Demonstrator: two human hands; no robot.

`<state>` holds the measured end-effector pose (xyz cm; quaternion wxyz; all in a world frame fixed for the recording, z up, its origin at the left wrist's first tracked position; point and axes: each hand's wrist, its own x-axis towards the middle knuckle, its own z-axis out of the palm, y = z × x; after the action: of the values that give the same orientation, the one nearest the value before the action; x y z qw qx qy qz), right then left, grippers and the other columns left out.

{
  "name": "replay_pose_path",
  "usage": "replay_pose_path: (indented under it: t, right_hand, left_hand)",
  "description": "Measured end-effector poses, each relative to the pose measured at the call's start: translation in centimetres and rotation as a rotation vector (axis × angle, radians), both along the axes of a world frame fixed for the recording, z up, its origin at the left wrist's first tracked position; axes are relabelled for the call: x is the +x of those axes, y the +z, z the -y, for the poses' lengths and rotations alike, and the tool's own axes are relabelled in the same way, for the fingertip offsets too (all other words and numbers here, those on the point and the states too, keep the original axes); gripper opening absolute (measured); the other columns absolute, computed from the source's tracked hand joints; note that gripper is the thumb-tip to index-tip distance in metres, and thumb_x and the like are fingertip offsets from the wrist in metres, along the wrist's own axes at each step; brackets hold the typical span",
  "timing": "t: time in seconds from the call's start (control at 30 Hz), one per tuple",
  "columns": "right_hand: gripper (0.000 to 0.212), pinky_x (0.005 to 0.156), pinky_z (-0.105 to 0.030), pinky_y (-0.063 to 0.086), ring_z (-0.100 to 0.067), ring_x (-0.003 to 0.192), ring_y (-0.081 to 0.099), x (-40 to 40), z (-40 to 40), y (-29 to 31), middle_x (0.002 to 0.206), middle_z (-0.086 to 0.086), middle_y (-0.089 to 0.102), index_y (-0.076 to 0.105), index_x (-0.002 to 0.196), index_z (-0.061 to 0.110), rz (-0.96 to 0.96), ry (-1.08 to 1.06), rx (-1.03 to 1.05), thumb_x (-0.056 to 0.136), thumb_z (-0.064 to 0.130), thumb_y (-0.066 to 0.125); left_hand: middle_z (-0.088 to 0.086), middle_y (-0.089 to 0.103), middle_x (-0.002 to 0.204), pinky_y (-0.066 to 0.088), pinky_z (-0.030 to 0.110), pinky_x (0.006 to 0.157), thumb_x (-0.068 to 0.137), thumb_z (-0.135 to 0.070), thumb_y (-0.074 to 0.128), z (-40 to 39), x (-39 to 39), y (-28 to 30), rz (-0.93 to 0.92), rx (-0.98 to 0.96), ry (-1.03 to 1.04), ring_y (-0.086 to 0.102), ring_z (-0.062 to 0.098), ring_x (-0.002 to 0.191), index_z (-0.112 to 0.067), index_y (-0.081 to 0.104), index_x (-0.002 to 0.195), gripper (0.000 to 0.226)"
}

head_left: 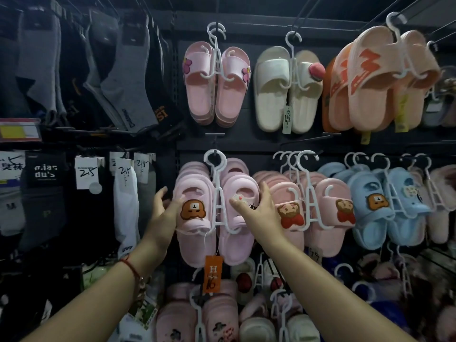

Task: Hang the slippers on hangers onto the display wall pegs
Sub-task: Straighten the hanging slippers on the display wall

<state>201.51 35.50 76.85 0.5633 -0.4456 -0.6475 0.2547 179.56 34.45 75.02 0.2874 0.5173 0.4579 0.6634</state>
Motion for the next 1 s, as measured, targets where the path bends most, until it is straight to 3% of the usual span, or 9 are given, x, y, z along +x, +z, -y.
replay_pose_path:
  t: [0.07,0.13,0.2,0.33,0.53,0.7,0.8,1.0]
  right_hand:
    - [0.112,0.117,-0.039,0.030,-0.021,0.148,0.028,-0.3,-0.8,-0.2,0.163,-0.002,0.025,0.010,0.160,0.021,-0.080,0.012,-0.065,0.077,0.054,0.078]
    - [0.123,0.115,-0.047,0.037,-0.024,0.143,0.038,-0.6,-1.7,-0.7,0.159,-0.004,0.034,0.015,0.158,0.022,-0.166,0.021,-0.159,0.063,0.066,0.079]
    - [0.129,0.109,-0.048,0.044,-0.022,0.132,0.050,-0.7,-2.3,-1.4,0.149,-0.002,0.046,0.025,0.154,0.019,-0.231,0.048,-0.250,0.051,0.075,0.079]
    - [0.117,0.099,-0.044,0.054,-0.015,0.113,0.065,-0.9,-2.8,-2.1,0.130,0.003,0.064,0.049,0.138,0.023,-0.300,0.064,-0.212,0.041,0.080,0.084]
    - [0.113,0.106,-0.047,0.047,-0.019,0.129,0.050,-2.3,-2.3,-1.2,0.140,0.004,0.049,0.034,0.145,0.032,-0.195,-0.087,-0.001,0.052,0.076,0.081]
    - [0.123,0.113,-0.049,0.039,-0.025,0.141,0.038,-2.4,-2.9,-2.1,0.156,-0.005,0.035,0.021,0.156,0.020,-0.208,-0.076,-0.097,0.061,0.071,0.078]
    - [0.120,0.115,-0.049,0.037,-0.023,0.142,0.037,-2.4,-3.0,-2.8,0.157,-0.005,0.035,0.019,0.157,0.019,-0.282,-0.044,-0.119,0.066,0.068,0.078]
    - [0.128,0.114,-0.047,0.039,-0.019,0.136,0.046,-3.1,-2.9,-3.5,0.150,-0.001,0.046,0.029,0.152,0.018,-0.333,-0.055,-0.125,0.051,0.078,0.078]
  left_hand:
    - [-0.002,0.048,0.141,0.049,0.043,0.103,0.072,-0.063,0.076,-0.3,-0.1,0.0,-0.042,-0.051,-0.030,0.057,0.019,0.119,-0.031,0.020,0.157,0.106]
    - [-0.005,0.056,0.133,0.051,0.029,0.093,0.056,-0.064,0.085,-0.6,0.3,-0.2,-0.062,-0.040,-0.049,0.059,0.009,0.113,-0.027,0.027,0.153,0.119]
    - [-0.007,0.057,0.125,0.048,0.023,0.083,0.060,-0.054,0.091,-0.9,0.9,-0.3,-0.074,-0.023,-0.058,0.058,0.002,0.106,-0.026,0.030,0.151,0.113]
    - [-0.008,0.057,0.125,0.049,0.020,0.082,0.065,-0.044,0.092,-1.0,1.4,-0.6,-0.050,0.041,-0.032,0.060,0.010,0.113,-0.027,0.032,0.147,0.103]
    - [-0.002,0.050,0.138,0.055,0.038,0.095,0.062,-0.052,0.089,-1.3,1.0,-1.0,-0.176,0.135,0.041,0.058,0.014,0.119,-0.036,0.024,0.149,0.110]
    - [-0.002,0.054,0.135,0.052,0.039,0.098,0.049,-0.069,0.087,-2.4,0.7,-1.9,-0.154,0.083,0.097,0.058,0.019,0.119,-0.033,0.031,0.143,0.115]
    - [0.002,0.052,0.137,0.050,0.035,0.096,0.050,-0.066,0.090,-2.8,0.5,-2.1,-0.125,0.064,0.061,0.058,0.020,0.119,-0.033,0.028,0.146,0.119]
    - [0.003,0.054,0.134,0.050,0.028,0.088,0.049,-0.065,0.083,-3.5,0.3,-2.7,-0.106,0.063,0.038,0.061,0.017,0.114,-0.032,0.028,0.146,0.116]
